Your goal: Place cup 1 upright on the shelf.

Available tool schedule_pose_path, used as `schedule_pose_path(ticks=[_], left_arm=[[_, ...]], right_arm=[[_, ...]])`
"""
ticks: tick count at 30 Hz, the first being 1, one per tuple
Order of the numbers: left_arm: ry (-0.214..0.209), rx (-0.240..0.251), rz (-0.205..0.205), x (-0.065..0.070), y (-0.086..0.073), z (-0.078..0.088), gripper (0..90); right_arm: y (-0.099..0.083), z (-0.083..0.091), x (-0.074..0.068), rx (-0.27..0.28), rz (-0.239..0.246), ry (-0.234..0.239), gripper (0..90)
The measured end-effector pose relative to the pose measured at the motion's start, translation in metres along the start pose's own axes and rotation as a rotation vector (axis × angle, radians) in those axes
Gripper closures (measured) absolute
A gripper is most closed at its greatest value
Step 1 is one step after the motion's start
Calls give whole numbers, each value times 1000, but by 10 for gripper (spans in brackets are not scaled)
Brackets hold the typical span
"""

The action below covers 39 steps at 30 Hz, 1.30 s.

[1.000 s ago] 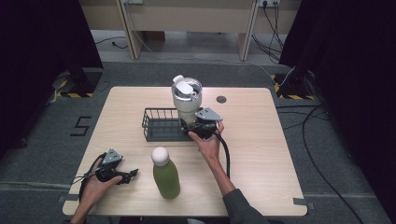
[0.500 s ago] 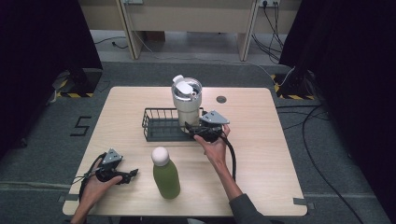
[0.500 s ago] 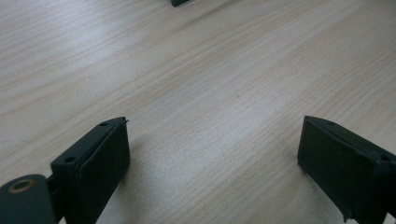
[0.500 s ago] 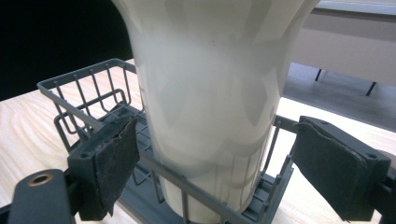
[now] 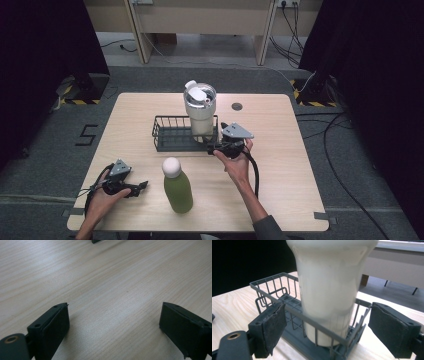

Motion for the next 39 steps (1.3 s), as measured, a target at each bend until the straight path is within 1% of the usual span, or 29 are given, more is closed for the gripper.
schedule_pose_path(ticks=[6,14,15,16,17,18,22,23,25,26,27,33,34,35,39], left_arm=[[0,0,-1,0,0,0,86],[0,0,0,0,0,0,85],[0,0,0,0,0,0,86],[0,0,-1,0,0,0,86],[0,0,-1,0,0,0,86],[0,0,0,0,0,0,85],[0,0,0,0,0,0,85],[0,0,-1,0,0,0,85],[0,0,1,0,0,0,85],[0,0,0,0,0,0,85],[0,0,0,0,0,0,85],[1,0,0,0,0,0,85],[0,0,0,0,0,0,85],[0,0,0,0,0,0,85],[1,0,0,0,0,0,85]], right_arm=[[-1,19,3,-2,-7,-6,150],[-4,40,6,3,2,-11,151],[-5,43,6,-1,10,-15,151],[-4,44,10,13,67,-8,151],[-4,44,10,13,67,-8,151],[-7,51,10,5,46,-16,151],[-8,59,13,12,71,-20,151],[-9,61,13,10,68,-20,151],[-9,65,15,20,83,-21,152],[-11,68,13,8,61,-29,152],[-12,70,12,1,52,-31,152],[-14,76,13,2,63,-24,152],[-14,78,13,-1,61,-24,152],[-15,81,12,-7,49,-24,152],[-14,87,10,-10,44,-22,152]])
Point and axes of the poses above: each handheld gripper's, and its own axes: z roughly backward along the jaws, y roughly out of its top, x roughly to its right, the point moved 7 cm from there along -z, roughly forward along the jaws, and after that the axes turned 13 degrees about x, right-handed, at the moved point
